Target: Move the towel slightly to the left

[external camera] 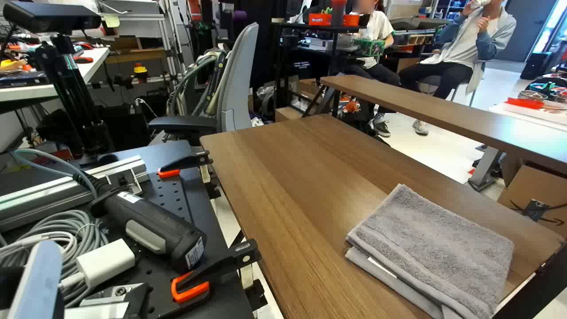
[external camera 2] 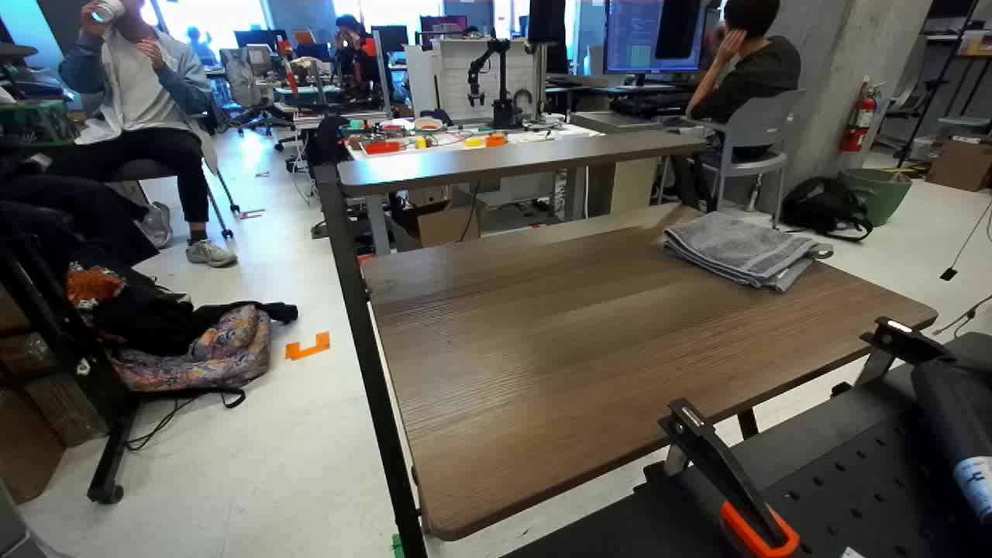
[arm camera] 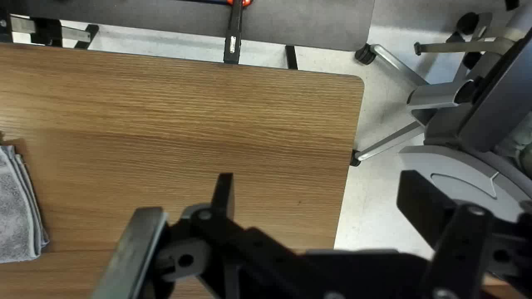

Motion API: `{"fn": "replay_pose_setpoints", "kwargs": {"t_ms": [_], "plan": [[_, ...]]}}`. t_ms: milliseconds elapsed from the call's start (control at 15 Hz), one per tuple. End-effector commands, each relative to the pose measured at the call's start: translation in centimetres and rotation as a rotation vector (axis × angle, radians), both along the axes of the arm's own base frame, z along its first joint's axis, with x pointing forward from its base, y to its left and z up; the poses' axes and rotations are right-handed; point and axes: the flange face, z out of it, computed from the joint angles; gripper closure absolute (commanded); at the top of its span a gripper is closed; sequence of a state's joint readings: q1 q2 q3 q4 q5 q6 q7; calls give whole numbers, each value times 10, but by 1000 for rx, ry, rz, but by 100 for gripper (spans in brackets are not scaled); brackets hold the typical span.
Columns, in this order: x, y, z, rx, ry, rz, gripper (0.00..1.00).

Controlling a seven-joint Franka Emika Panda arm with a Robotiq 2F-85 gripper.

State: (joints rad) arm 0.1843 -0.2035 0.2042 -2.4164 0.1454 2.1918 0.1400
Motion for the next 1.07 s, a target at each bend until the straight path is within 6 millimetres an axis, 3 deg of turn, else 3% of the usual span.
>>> {"fn": "replay_pose_setpoints", "kwargs": {"t_ms": [0,400,600,1000], "plan": [[0,0,1,0,0,0,0],[0,0,1,0,0,0,0],[8,1,-11,-9,-50,-35,0],[39,-10,-61,-77,-79,-130,0]]}}
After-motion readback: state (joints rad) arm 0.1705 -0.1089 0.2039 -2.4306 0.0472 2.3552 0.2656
